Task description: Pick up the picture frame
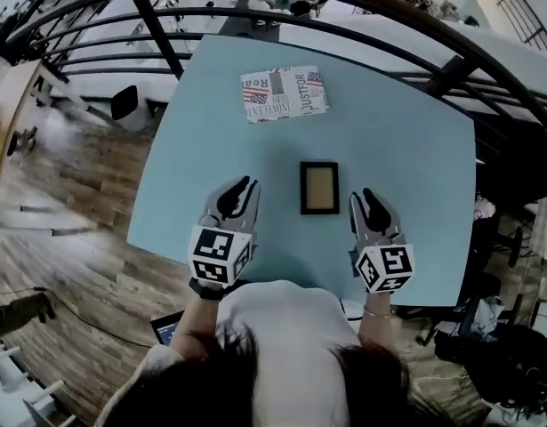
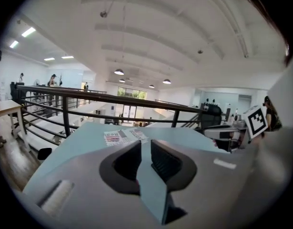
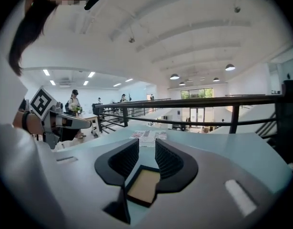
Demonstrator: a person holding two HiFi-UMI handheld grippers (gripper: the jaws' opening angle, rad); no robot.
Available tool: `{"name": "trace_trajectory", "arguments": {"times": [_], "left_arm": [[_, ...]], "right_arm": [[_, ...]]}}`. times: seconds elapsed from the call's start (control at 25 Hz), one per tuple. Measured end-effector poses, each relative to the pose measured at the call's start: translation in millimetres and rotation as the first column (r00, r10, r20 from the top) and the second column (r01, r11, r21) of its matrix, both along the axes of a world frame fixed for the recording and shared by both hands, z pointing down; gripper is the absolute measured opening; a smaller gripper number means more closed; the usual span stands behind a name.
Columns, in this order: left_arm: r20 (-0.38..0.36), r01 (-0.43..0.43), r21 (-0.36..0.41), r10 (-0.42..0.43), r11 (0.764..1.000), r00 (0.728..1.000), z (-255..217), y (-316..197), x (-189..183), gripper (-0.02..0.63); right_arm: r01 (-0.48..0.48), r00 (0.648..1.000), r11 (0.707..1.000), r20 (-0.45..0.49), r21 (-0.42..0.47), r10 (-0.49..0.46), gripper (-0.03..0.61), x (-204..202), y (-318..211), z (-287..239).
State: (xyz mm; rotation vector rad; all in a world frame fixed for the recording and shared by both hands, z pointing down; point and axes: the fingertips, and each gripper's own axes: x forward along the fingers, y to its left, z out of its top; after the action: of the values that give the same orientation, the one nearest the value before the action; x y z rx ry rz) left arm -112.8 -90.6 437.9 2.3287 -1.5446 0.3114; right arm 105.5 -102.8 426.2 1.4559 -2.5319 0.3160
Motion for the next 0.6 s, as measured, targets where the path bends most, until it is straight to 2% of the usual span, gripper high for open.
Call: {"name": "trace_trajectory", "arguments": {"times": [0.12,0.24,0.4,0.6], "left_arm": [[-0.012,-0.115,-0.024,0.115,0.993,0.993,10,-16,22,0.069],[-0.030,-0.171,-0.047,0.170,0.984,0.985,20,-26,37,0.074],[-0.063,-0.202,-0.073,0.198,0.977,0.978,31,-37,55,0.083],[-0.092,-0.199,-0.097,0.191,0.975,0.977,38,-41,67,0.089]], "right_arm": [[-0.091,0.996,0.996,-0.008,-0.017,0.091,0.084,15,0,8],[-0.133,0.991,0.991,-0.003,-0.033,0.133,0.085,24,-2,16],[-0.150,0.989,0.988,0.005,-0.042,0.150,0.086,32,-4,23],[-0.141,0.990,0.988,0.010,-0.056,0.142,0.086,38,-2,27]]}}
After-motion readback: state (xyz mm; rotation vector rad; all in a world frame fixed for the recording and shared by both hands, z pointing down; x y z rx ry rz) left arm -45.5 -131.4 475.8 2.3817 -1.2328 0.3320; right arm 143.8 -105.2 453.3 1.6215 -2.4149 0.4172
